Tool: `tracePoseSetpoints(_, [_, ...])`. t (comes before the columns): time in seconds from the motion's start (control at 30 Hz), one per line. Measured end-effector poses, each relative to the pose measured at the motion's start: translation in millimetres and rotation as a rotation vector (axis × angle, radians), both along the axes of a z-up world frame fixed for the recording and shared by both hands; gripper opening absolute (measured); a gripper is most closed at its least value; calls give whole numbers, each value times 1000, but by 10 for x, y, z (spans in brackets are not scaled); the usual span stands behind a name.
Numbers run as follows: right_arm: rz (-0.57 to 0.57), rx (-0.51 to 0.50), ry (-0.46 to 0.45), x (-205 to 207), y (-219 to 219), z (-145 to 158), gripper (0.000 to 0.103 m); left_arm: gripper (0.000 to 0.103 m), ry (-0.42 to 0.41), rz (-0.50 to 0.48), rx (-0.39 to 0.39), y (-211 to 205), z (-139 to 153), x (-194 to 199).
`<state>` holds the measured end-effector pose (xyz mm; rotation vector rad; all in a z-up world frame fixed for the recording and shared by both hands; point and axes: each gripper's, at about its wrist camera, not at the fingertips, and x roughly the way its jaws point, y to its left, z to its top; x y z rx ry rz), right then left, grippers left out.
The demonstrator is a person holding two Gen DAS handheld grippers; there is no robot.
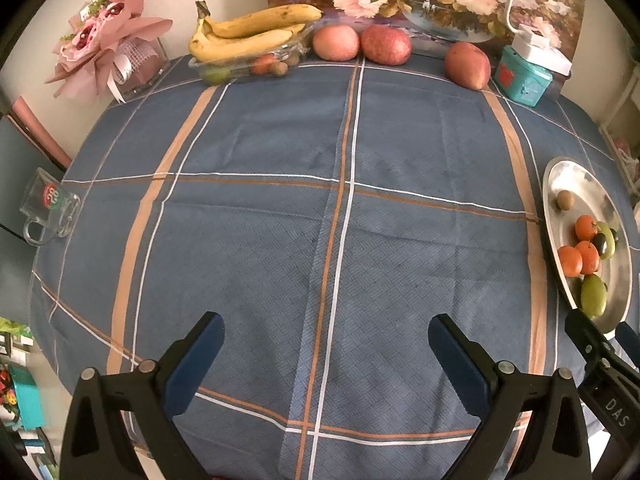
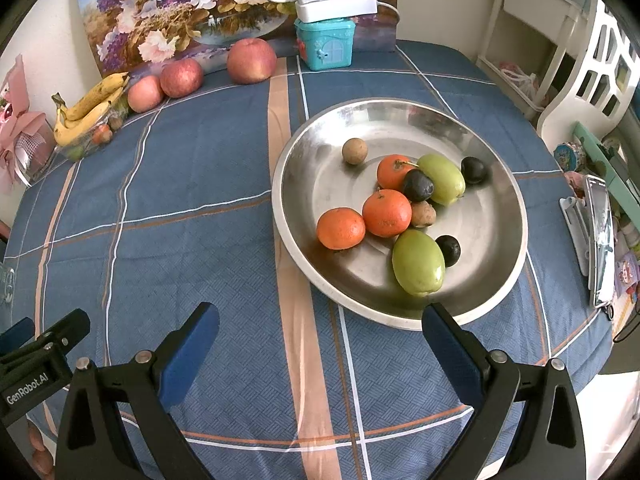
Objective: Organize fruits
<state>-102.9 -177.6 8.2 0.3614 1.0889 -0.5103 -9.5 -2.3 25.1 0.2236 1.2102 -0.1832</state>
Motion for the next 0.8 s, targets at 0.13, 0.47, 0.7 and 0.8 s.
tracePoseSetpoints(0.13, [0, 0, 0, -3, 9, -5, 101, 103, 1, -3, 0, -1, 1, 4])
tracePoseSetpoints(0.47, [4, 1, 1, -3, -7, -5, 101, 103, 4, 4, 14, -3, -22, 7])
tracePoseSetpoints(0.7, [-6, 4, -1, -17, -13, -18, 101, 103, -9, 1, 10, -5, -1, -24])
tracePoseSetpoints(0.8, [-19, 12, -1, -39, -22, -22, 101, 103, -22, -8, 16, -24, 16, -55])
